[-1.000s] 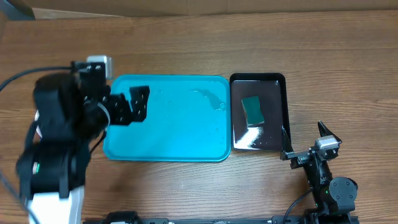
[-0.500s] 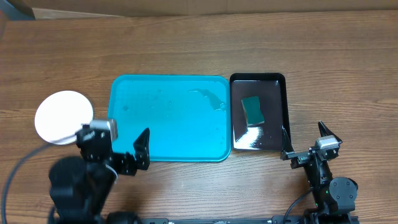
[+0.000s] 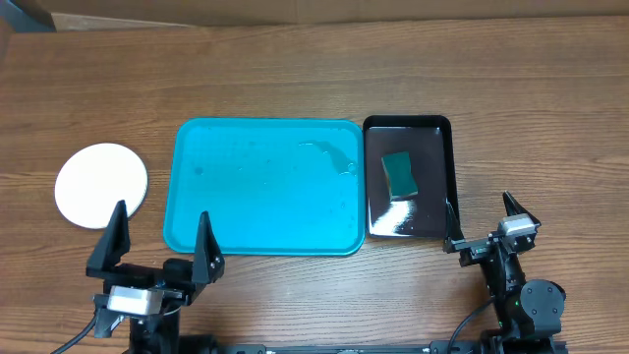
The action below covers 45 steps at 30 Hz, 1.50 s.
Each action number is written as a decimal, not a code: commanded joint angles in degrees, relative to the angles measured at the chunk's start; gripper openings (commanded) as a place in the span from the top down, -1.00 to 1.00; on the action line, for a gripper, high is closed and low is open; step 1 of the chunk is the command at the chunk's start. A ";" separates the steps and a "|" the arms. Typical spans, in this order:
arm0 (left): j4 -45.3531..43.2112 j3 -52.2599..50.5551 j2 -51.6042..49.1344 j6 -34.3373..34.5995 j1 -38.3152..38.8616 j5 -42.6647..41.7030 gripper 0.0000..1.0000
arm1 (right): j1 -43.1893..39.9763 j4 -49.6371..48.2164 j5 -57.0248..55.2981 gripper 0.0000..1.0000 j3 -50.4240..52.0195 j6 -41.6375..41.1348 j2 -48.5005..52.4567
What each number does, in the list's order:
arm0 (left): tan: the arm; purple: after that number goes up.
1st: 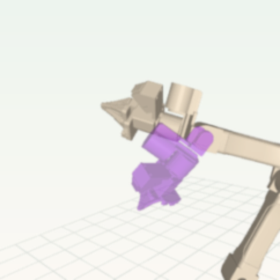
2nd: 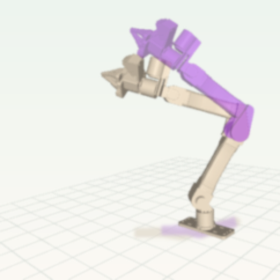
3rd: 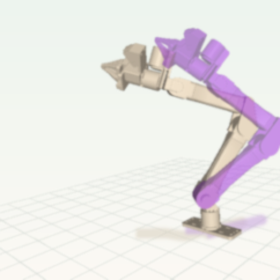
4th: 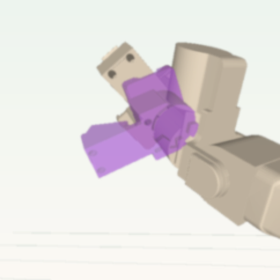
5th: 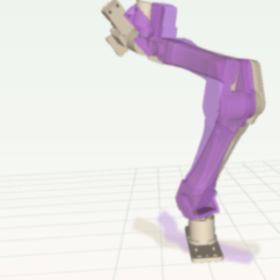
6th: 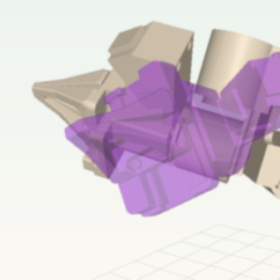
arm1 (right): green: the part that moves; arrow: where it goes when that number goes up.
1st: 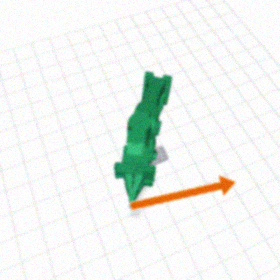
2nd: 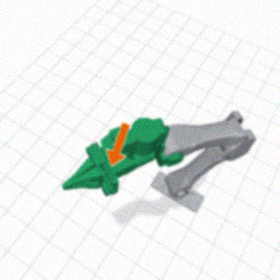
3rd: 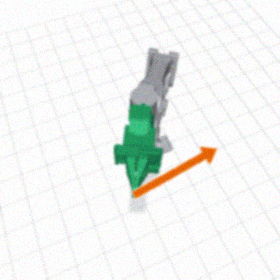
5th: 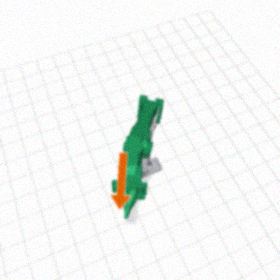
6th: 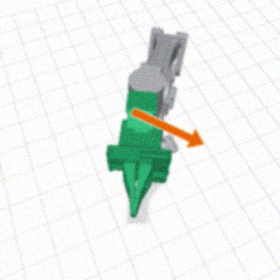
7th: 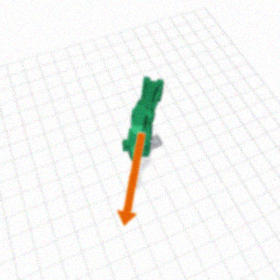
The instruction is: Clean dirty plates on tray and stack at the side
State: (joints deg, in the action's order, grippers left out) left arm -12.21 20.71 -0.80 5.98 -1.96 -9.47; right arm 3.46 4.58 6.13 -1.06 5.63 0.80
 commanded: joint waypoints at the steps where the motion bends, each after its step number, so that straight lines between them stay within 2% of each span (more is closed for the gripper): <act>1: -3.52 -4.50 0.59 2.91 0.13 1.16 -1.00 | -0.22 -0.24 -0.02 -1.00 0.61 0.20 -0.63; 9: -6.12 -14.43 0.59 11.17 0.13 8.70 -0.99 | -0.22 -0.26 -0.02 -1.00 0.61 0.20 -0.63; 16: -4.92 -19.47 0.59 11.37 0.11 10.93 -1.00 | -0.22 -0.26 -0.02 -1.00 0.61 0.20 -0.63; 18: -2.47 -20.39 0.61 11.15 0.11 11.02 -0.99 | -0.22 -0.26 -0.02 -1.00 0.61 0.20 -0.63; 22: 7.76 -20.44 0.61 11.13 0.13 11.02 -1.00 | -0.22 -0.26 -0.02 -1.00 0.61 0.20 -0.63; 25: 15.58 -20.44 0.61 8.48 0.11 11.45 -1.00 | -0.22 -0.26 -0.02 -1.00 0.61 0.20 -0.63; 28: 16.76 -20.41 0.61 -1.86 0.17 10.51 -1.00 | -0.22 -0.26 -0.02 -1.00 0.61 0.20 -0.63; 30: 16.70 -20.41 0.61 -5.51 0.17 10.47 -1.00 | -0.22 -0.26 -0.02 -1.00 0.61 0.20 -0.63; 45: 16.65 -20.41 0.57 -6.21 0.15 10.51 -0.99 | -0.22 -0.26 -0.02 -1.00 0.61 0.20 -0.63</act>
State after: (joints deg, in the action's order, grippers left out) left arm 4.51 0.47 -0.73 1.19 -1.96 0.91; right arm 3.46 4.58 6.15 -1.06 5.65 0.80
